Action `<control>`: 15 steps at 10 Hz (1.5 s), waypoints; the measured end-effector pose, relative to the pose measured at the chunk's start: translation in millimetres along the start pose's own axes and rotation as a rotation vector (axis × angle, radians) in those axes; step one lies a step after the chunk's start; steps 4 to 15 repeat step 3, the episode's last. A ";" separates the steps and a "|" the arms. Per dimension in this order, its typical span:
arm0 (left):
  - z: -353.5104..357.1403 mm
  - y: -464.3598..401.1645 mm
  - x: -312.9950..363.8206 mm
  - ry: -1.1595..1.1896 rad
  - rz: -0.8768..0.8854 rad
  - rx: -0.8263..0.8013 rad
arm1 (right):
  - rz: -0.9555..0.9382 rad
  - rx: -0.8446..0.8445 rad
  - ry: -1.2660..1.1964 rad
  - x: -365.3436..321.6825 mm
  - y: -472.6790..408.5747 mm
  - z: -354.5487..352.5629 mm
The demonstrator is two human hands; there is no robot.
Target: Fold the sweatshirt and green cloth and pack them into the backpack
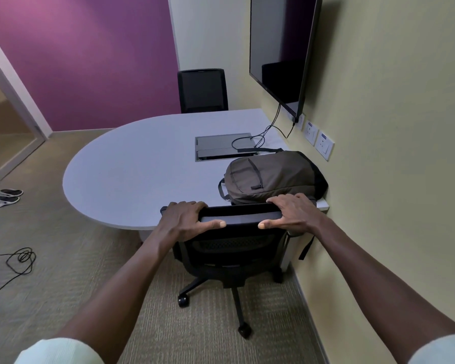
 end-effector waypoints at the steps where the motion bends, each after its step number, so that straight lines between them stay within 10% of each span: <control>1: 1.0 3.1 -7.5 0.145 -0.011 -0.114 | 0.017 -0.067 -0.096 -8.1 -2.2 -7.4; 3: -29.4 16.8 -55.1 0.461 -0.131 -0.090 | 0.070 0.129 -0.085 -66.4 -27.4 -50.3; 15: -29.4 16.8 -55.1 0.461 -0.131 -0.090 | 0.070 0.129 -0.085 -66.4 -27.4 -50.3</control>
Point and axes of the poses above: each hand's wrist, its own y-axis away from the middle knuckle, its own z-axis out of the palm, x = y × z, the point moved 8 cm from there along -y, towards the middle knuckle, and after that the axes turned 3 degrees about -z, right-handed, at the moved point
